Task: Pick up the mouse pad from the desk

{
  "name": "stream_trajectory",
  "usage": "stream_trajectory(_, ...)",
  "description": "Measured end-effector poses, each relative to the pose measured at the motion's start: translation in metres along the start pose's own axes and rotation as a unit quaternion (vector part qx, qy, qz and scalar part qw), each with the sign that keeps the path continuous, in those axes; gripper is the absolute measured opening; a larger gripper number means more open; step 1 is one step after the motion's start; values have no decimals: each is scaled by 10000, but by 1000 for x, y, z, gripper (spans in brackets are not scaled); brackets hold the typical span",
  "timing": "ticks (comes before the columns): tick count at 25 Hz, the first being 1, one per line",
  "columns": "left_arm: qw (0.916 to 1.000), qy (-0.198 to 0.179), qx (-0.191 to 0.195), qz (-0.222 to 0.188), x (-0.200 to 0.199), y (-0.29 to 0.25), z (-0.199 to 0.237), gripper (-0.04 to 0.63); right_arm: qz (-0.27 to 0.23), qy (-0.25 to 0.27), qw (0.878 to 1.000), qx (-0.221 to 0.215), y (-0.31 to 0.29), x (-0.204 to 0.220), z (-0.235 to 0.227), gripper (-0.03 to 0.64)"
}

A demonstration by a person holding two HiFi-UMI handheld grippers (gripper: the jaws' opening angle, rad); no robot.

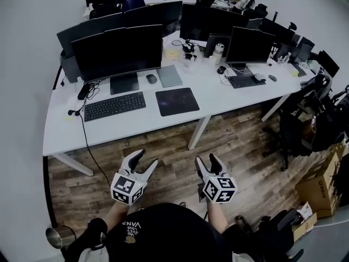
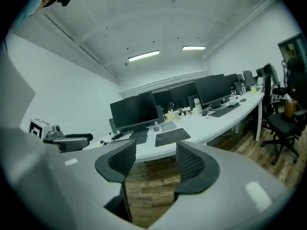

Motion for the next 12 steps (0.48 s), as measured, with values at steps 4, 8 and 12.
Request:
stream_trajectory(4, 9999, 55, -150, -28, -2, -24, -26, 207, 68, 42, 9998, -192, -1, -11, -33, 250)
stream_trajectory(8, 9993, 142, -348, -24, -3, -45, -50, 207, 152, 48, 9992, -364, 1, -21, -68, 250)
stream_trajectory(12, 9976, 276, -625, -52, 0, -54, -72, 207, 306, 6, 9981, -534, 5, -20, -96, 250)
Point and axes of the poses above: the fingertips, and each gripper's own axes: y backward along the fingers, z to its left, x out of its underside, the point moved 8 cm from there along y, backward along the fingers, and after that the axes turned 1 degree about x, right-handed, at the moved point
